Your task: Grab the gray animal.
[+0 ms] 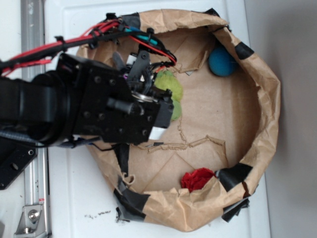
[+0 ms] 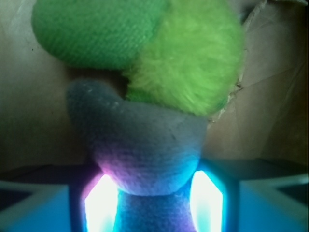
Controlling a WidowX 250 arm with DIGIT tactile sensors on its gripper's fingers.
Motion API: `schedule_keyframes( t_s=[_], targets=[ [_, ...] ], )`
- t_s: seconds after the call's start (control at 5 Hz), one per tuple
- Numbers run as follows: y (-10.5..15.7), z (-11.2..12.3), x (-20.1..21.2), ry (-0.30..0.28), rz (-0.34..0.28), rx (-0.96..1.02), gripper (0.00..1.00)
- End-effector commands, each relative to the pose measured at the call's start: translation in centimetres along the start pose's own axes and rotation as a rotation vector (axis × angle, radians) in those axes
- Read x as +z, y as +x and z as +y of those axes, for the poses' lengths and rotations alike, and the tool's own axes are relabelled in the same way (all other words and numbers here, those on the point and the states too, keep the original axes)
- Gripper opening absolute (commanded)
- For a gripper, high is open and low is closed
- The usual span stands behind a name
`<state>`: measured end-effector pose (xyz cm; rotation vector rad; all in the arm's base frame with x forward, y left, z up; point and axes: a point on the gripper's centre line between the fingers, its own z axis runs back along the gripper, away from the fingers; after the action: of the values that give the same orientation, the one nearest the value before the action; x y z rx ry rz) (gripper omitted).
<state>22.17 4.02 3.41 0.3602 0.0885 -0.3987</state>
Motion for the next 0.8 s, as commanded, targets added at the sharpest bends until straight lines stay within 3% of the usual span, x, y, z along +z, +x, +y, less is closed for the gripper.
schedule_keyframes(
  t_s=[0.0, 0.2, 0.4, 0.6],
  targets=[
    [2.5, 1.7, 7.8, -0.074, -0.196, 0.173, 0.00],
    [3.6, 2.4, 13.6, -0.173, -0.325, 0.303, 0.00],
    [3.7, 2.0, 15.4, -0.228, -0.361, 0.387, 0.00],
    [3.4, 1.6, 15.9, -0.246, -0.376, 0.477, 0.00]
  ],
)
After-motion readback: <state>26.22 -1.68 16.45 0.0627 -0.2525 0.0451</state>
